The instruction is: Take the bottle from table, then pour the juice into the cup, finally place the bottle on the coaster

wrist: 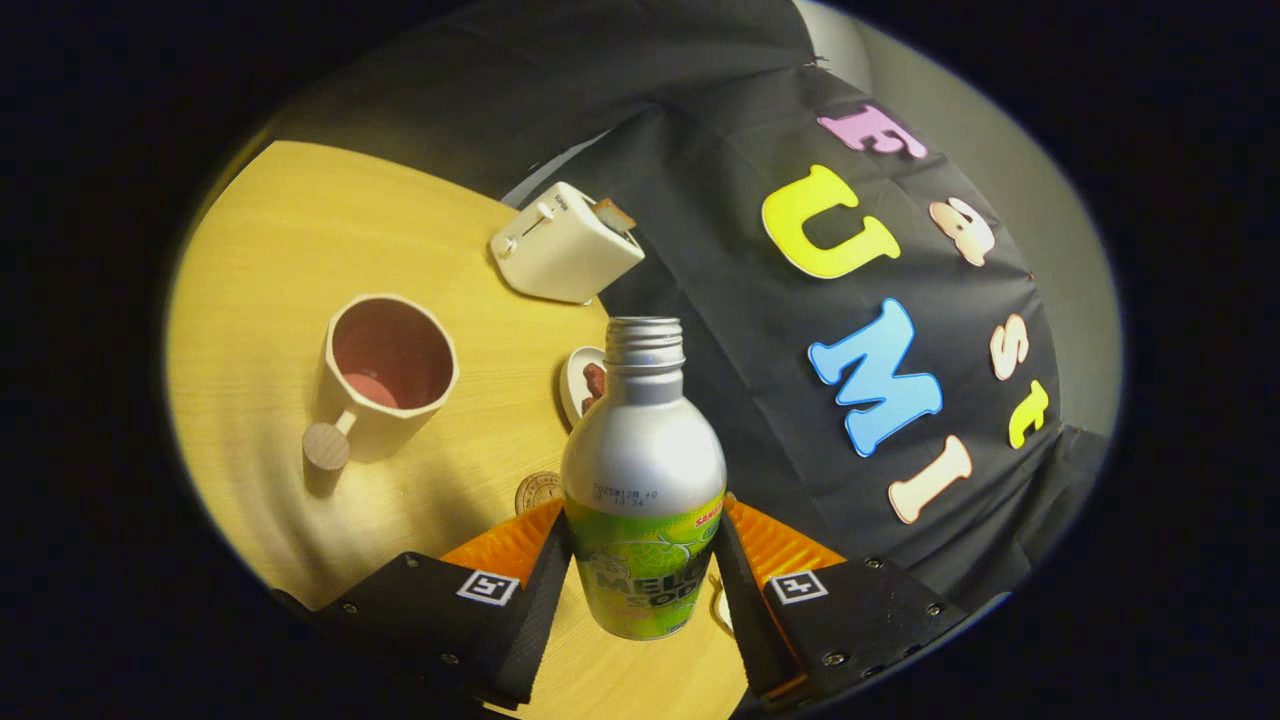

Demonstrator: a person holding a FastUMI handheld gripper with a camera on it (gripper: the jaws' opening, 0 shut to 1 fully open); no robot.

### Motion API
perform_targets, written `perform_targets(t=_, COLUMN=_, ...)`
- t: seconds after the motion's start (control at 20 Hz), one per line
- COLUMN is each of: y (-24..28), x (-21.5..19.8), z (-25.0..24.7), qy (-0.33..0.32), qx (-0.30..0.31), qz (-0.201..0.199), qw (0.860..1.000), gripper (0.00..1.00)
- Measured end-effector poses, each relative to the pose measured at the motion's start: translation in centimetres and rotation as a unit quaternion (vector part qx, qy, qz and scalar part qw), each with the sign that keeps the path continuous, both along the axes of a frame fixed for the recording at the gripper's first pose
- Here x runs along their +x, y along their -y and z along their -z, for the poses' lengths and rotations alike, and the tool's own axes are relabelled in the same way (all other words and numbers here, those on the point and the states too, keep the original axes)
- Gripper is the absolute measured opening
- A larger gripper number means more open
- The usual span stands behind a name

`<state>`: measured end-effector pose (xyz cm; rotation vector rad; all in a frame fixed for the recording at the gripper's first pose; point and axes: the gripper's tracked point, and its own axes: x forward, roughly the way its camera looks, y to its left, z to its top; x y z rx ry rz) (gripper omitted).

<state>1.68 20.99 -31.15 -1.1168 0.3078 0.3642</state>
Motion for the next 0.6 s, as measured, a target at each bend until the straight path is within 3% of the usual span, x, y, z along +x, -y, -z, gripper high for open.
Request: perform_targets(t=0.6, y=-1.5, x=1.1, z=1.2, qy=0.008, qx=-0.136, qz=-0.071, qw=0.988, gripper=0.76)
